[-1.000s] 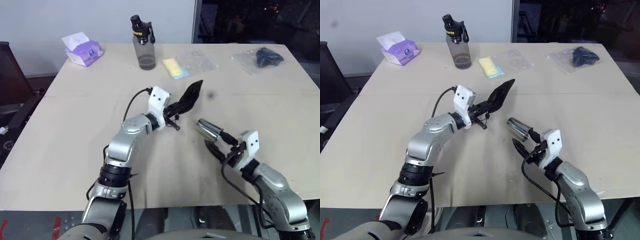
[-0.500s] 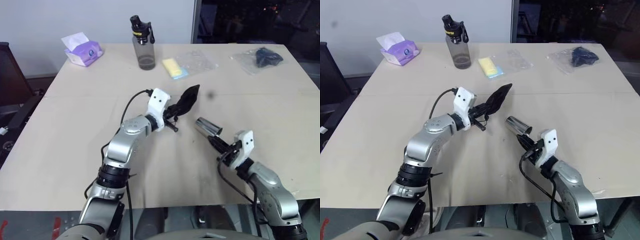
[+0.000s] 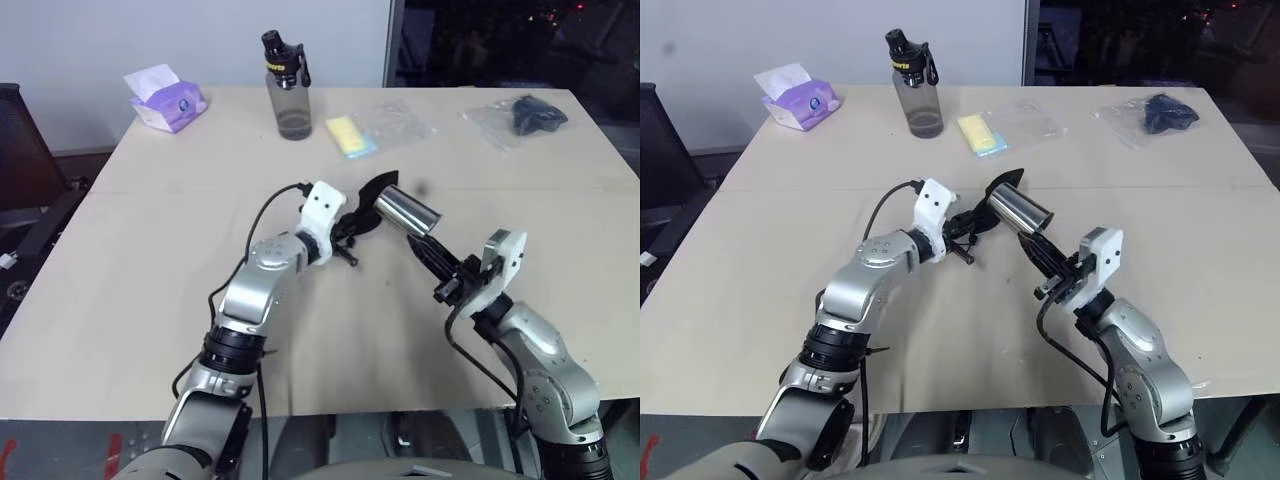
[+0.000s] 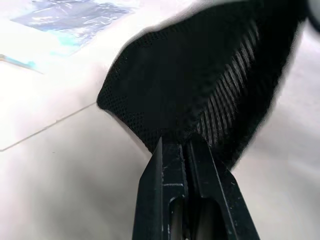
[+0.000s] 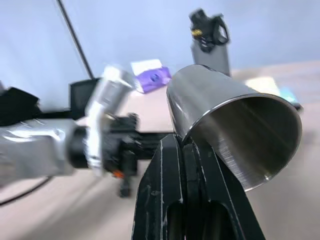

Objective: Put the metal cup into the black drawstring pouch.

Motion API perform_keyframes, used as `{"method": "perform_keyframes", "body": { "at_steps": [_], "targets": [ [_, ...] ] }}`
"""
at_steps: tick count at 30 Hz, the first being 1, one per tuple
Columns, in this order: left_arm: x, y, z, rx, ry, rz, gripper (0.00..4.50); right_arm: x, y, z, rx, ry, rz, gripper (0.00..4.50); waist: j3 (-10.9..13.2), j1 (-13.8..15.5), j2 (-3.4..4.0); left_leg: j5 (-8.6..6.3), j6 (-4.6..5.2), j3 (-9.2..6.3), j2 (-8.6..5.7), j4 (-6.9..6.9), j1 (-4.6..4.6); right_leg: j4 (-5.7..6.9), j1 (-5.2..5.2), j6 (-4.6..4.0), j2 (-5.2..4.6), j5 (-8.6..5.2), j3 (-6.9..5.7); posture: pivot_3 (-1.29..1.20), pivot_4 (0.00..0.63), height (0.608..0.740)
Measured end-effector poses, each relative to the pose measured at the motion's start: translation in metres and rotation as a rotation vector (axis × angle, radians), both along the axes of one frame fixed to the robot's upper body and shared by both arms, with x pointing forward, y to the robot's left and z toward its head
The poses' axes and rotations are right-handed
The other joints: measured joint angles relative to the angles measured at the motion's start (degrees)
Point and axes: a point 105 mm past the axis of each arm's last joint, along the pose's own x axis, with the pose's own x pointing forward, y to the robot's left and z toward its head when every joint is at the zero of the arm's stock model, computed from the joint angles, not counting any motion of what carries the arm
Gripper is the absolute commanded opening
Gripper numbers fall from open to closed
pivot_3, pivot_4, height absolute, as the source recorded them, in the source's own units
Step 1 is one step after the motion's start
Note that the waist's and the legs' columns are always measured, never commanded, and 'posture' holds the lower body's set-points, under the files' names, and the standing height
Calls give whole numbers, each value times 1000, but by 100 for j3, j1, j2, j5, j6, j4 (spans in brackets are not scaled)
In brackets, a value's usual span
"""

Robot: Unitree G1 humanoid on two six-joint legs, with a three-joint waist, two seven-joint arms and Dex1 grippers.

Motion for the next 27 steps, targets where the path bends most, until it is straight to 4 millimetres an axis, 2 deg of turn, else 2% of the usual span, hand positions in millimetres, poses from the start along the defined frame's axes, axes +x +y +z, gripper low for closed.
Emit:
{"method": "perform_keyframes", "body": {
  "at_steps": [3,10,17,22,27],
  "targets": [
    [0,-4,2,-6,-3,-9,0,0,5,-3,-21,11,22,45,0,2,0,0,0,-1,0,0,0,0,0,-2,0,1,-1,0,150,740],
    [-2,-8,7,-77,22,-17,0,11,-3,-23,-104,65,-24,45,0,0,0,0,0,-1,0,1,-1,1,0,-2,0,2,-1,0,150,740],
    [-13,-17,20,-149,30,-85,0,18,-7,-28,-112,84,-84,45,0,-1,0,0,0,0,0,2,0,1,0,9,0,8,0,0,150,740],
    [-30,-27,18,-196,68,-167,0,32,-6,-12,-50,70,-125,45,0,-12,0,0,0,-2,0,2,2,3,0,6,1,9,0,0,150,740],
    [-36,-31,21,-207,68,-182,0,44,-5,-2,158,177,-140,45,0,-11,0,0,0,1,0,2,0,5,0,-7,1,19,3,0,150,740]
  ]
}}
